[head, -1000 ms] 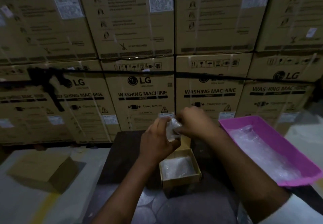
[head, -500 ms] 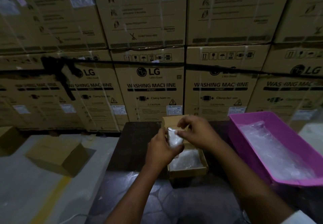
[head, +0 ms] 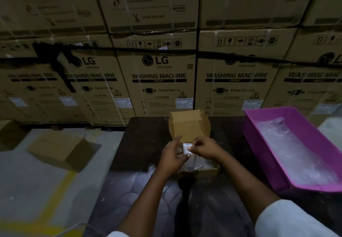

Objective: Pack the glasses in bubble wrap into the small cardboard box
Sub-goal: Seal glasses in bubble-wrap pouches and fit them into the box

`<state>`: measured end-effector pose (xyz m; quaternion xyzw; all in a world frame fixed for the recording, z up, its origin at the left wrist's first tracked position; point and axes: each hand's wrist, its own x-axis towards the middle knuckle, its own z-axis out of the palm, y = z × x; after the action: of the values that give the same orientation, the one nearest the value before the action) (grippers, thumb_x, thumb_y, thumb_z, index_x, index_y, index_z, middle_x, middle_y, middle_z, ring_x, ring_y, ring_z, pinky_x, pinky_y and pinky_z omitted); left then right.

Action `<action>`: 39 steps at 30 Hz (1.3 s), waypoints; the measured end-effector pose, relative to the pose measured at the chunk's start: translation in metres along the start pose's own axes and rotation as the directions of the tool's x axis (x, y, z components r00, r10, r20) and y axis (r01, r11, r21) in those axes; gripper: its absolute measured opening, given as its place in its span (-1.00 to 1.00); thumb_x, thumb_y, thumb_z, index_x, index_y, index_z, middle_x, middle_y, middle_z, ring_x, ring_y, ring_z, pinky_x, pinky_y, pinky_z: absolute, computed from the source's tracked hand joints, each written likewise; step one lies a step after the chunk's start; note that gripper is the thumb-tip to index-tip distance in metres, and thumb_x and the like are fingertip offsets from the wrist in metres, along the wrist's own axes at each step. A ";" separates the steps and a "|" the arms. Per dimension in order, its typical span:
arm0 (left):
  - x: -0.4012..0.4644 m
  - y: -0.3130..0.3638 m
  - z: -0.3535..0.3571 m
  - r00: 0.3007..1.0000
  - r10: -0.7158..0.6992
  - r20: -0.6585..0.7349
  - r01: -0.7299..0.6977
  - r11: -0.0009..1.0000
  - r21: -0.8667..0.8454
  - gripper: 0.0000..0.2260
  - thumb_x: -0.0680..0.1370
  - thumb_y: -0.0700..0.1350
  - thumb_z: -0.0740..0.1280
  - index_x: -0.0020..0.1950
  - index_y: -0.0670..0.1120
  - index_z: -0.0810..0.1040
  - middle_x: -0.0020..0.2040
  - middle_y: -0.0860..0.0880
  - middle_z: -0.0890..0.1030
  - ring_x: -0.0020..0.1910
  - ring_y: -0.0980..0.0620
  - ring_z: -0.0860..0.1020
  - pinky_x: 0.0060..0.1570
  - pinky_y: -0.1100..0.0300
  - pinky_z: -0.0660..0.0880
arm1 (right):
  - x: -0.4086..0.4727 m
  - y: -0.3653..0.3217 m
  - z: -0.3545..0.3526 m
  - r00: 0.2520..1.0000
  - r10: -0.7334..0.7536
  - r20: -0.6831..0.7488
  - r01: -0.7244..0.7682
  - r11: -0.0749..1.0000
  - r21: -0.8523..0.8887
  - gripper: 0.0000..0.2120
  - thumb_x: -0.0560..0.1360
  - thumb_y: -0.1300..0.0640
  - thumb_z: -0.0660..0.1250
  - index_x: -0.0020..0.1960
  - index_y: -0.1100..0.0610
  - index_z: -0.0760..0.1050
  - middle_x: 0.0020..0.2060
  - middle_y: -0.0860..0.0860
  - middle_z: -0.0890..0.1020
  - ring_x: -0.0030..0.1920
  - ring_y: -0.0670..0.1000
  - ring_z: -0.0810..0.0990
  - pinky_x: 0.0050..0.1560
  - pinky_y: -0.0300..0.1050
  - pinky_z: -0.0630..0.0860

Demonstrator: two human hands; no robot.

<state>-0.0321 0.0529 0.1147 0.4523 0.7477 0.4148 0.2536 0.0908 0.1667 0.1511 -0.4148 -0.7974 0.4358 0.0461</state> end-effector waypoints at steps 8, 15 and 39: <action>0.025 -0.021 0.018 1.000 -0.027 -0.013 0.028 0.995 0.091 -0.59 0.45 -0.21 0.45 0.29 -0.18 0.53 0.16 -0.14 0.61 0.10 -0.05 0.60 0.02 0.24 0.52 | 0.045 0.019 0.019 0.998 0.056 0.037 -0.057 0.998 0.037 -0.76 0.41 0.05 0.46 -0.05 0.06 0.42 -0.19 0.04 0.57 -0.15 0.07 0.58 -0.13 -0.02 0.54; 0.023 -0.035 0.041 0.993 -0.080 -0.086 0.099 0.963 0.251 -0.86 0.44 -0.19 0.38 -0.02 -0.14 0.58 -0.02 -0.10 0.61 -0.04 -0.10 0.59 -0.08 0.12 0.51 | 0.073 0.054 0.048 0.991 0.127 0.045 -0.130 0.987 0.092 -0.55 0.27 -0.06 0.49 0.03 0.04 0.36 -0.06 0.13 0.59 -0.02 0.17 0.60 -0.03 0.08 0.57; 0.027 -0.048 0.041 0.957 0.005 0.291 -0.218 0.674 0.706 -0.61 0.50 -0.17 0.34 0.33 -0.15 0.47 0.48 -0.16 0.33 0.30 -0.19 0.47 0.25 -0.01 0.45 | 0.032 0.077 0.072 0.962 -0.273 0.019 0.266 0.919 -0.289 -0.48 0.45 0.32 0.30 0.41 0.24 0.36 0.37 0.18 0.44 0.38 0.15 0.40 0.42 -0.04 0.27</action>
<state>-0.0356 0.0812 0.0522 0.6121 0.7805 0.0323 0.1231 0.0859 0.1633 0.0413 -0.3081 -0.9014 0.2995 0.0530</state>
